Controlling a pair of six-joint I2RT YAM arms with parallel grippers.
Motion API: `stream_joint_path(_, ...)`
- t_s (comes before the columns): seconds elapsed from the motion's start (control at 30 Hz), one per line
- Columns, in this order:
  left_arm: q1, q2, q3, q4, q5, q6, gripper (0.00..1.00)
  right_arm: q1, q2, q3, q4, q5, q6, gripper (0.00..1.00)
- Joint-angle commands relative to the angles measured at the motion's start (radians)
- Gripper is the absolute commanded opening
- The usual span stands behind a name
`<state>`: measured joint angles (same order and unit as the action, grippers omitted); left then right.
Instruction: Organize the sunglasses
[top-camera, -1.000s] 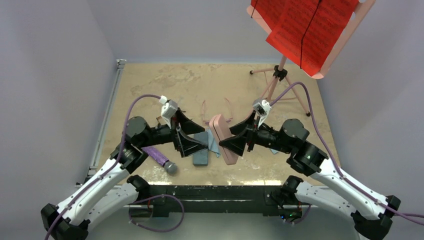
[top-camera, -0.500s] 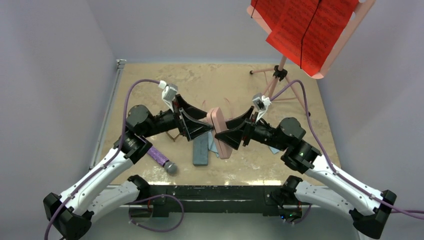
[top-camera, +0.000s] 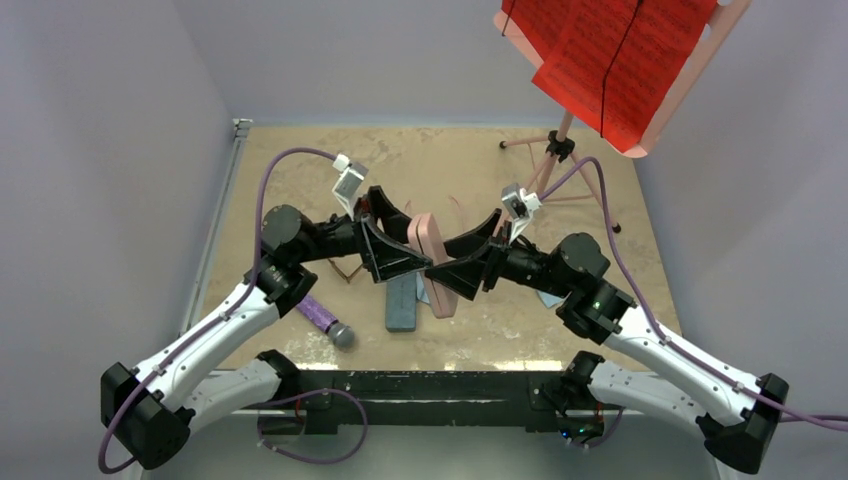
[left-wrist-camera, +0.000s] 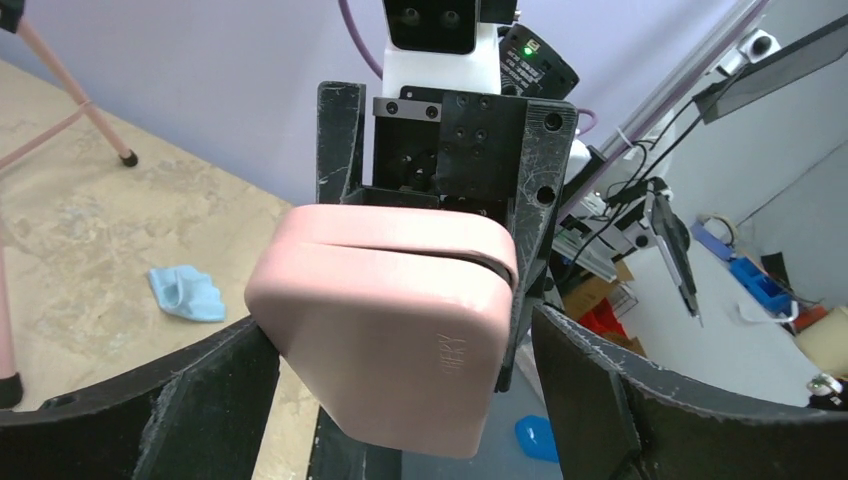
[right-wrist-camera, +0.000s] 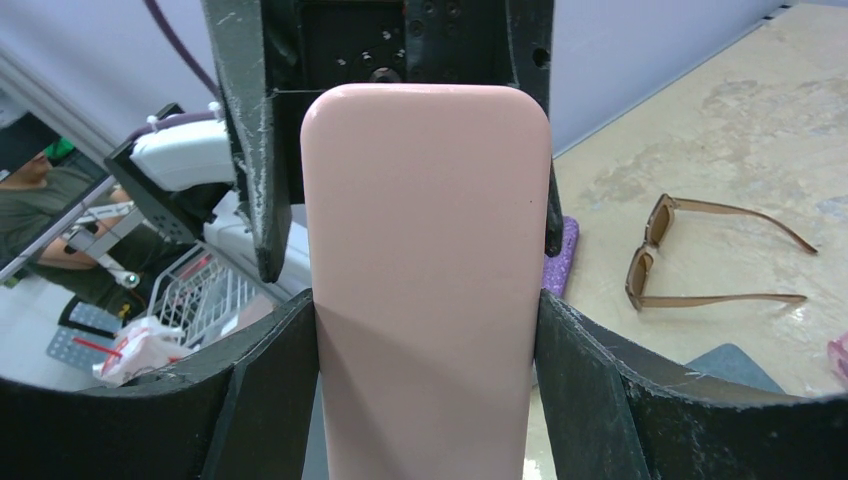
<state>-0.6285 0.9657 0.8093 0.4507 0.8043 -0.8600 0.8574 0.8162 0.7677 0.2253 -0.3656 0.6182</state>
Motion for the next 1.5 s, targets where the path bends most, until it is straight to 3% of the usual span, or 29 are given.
stream_joint_path(0.0, 0.003, 0.020, 0.009, 0.115, 0.061, -0.053, 0.87, 0.002, -0.017, 0.015, 0.132, -0.066, 0.010, 0.00)
stream_joint_path(0.27, 0.004, 0.030, -0.004, 0.124, 0.145, -0.001, 0.05, 0.000, -0.059, 0.030, 0.093, -0.134, 0.016, 0.00)
stream_joint_path(0.3, 0.004, 0.025, -0.011, 0.120, 0.158, 0.017, 0.00, -0.006, -0.070, 0.032, 0.078, -0.141, 0.023, 0.00)
stream_joint_path(0.4, 0.004, 0.029, -0.034, 0.160, 0.267, 0.057, 0.00, -0.042, -0.097, 0.024, 0.073, -0.195, 0.070, 0.00)
stream_joint_path(0.53, 0.005, 0.066, -0.051, 0.340, 0.410, -0.007, 0.00, -0.090, -0.103, 0.016, 0.079, -0.273, 0.140, 0.00)
stream_joint_path(0.73, 0.006, 0.117, -0.081, 0.768, 0.574, -0.207, 0.00, -0.228, -0.096, -0.040, 0.173, -0.386, 0.315, 0.00)
stream_joint_path(0.97, 0.064, 0.186, -0.092, 0.759, 0.617, -0.203, 0.00, -0.242, -0.049, -0.073, 0.391, -0.552, 0.436, 0.00)
stream_joint_path(1.13, 0.130, 0.282, -0.118, 0.829, 0.627, -0.232, 0.00, -0.242, -0.095, -0.072, 0.361, -0.567, 0.427, 0.00)
stream_joint_path(1.27, 0.164, 0.407, -0.118, 1.073, 0.655, -0.416, 0.00, -0.242, -0.121, -0.083, 0.348, -0.562, 0.436, 0.00)
stream_joint_path(1.47, 0.165, 0.435, -0.103, 1.076, 0.686, -0.415, 0.00, -0.242, -0.174, -0.079, 0.240, -0.436, 0.369, 0.00)
